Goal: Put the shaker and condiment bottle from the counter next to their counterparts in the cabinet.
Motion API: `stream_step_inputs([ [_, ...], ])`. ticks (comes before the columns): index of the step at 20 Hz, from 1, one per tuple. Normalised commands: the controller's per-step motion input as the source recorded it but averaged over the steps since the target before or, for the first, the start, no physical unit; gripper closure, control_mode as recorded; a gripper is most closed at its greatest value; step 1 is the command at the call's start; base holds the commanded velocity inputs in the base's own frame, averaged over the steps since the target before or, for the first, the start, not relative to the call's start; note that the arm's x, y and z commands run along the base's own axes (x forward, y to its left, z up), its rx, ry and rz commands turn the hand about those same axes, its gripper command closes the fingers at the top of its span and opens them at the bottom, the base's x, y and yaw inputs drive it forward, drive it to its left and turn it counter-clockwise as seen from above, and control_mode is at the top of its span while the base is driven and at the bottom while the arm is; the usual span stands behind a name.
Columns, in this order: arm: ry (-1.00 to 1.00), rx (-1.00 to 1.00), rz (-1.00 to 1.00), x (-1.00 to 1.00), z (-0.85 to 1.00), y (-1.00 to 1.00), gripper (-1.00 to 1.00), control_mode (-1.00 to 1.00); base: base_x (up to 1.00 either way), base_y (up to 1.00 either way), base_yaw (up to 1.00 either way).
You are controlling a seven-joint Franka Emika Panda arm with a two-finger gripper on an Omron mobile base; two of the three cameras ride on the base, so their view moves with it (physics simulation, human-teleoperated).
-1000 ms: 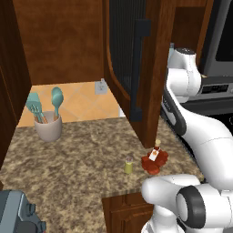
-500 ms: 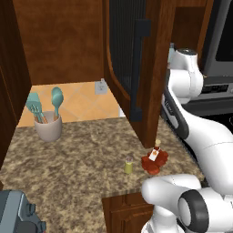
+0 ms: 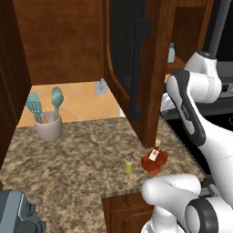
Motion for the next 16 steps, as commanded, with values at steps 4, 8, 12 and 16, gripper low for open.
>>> stream_step_inputs([
  [4,-0.12,0.00,0.44,-0.29,-0.12,-0.39,-1.00,-1.00,0.00,0.00,0.00],
  [8,-0.07,0.00,0.52,-0.22,-0.26,-0.34,-1.00,-1.00,0.00,0.00,0.00],
  [12,-0.03,0.00,0.59,-0.13,-0.29,-0.43,-1.00,-1.00,0.00,0.00,0.00],
  [16,0.00,0.00,0.68,-0.15,-0.31,-0.41,-1.00,-1.00,0.00,0.00,0.00],
])
